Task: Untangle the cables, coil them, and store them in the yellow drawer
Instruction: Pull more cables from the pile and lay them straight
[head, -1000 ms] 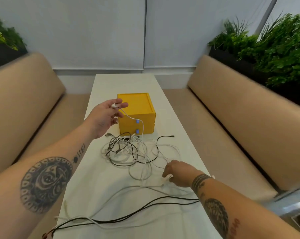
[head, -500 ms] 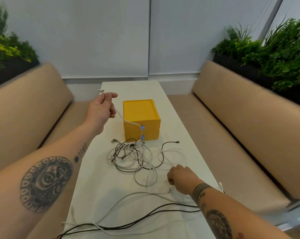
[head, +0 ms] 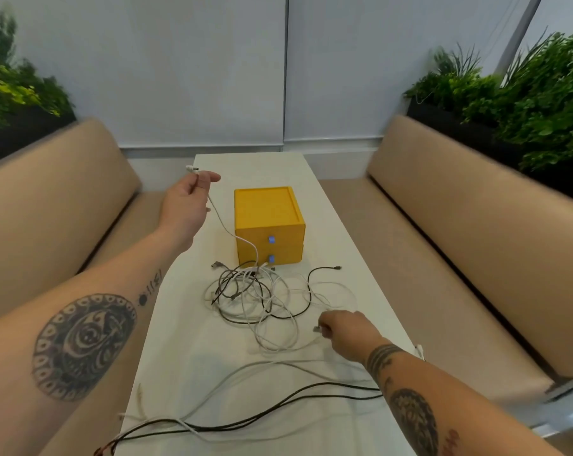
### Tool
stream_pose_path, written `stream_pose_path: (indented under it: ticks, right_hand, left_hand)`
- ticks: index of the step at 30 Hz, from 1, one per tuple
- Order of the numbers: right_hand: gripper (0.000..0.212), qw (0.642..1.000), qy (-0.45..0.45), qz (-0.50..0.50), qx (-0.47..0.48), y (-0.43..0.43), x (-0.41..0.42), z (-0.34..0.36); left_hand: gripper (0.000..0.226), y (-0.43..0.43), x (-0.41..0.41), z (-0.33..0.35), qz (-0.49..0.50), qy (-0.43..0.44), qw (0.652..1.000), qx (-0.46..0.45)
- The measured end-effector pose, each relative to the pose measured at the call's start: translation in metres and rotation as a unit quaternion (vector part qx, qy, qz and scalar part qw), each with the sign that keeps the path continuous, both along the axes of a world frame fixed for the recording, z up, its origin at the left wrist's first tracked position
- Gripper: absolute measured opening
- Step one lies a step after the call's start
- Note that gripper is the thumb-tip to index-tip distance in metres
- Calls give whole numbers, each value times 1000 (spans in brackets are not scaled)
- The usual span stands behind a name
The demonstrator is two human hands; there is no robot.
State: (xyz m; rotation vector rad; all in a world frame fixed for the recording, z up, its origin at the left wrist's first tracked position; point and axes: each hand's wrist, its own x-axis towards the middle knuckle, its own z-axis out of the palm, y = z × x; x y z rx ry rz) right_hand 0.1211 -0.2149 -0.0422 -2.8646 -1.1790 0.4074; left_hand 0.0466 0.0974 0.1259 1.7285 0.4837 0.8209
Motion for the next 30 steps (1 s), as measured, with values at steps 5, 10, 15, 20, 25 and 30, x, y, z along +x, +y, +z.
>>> stream_pose_path:
  ticks: [5,10,15,20,25,30]
  right_hand:
    - [11,925,-1,-154,347,22,29,71]
    - [10,809,59,-135,569,67,38,162]
    - [16,735,130,-115,656,109,27,210]
    - [15,702,176,-127,678,130,20,227]
    - [13,720,205,-139,648,135,22,225]
    - [20,737,246,-117,618,134,22,229]
  left_hand:
    - [31,-3,9,15,2,-16,999,-47]
    - [19,-28,22,37,-63,-44,994,-81]
    - [13,-54,30,52,-108,-14,991,-80]
    - [17,-71,32,55,-190,16,977,-90]
    - [23,-71,27,58,-253,22,956,-146]
    - [28,-63,30,54,-227,16,961,-158]
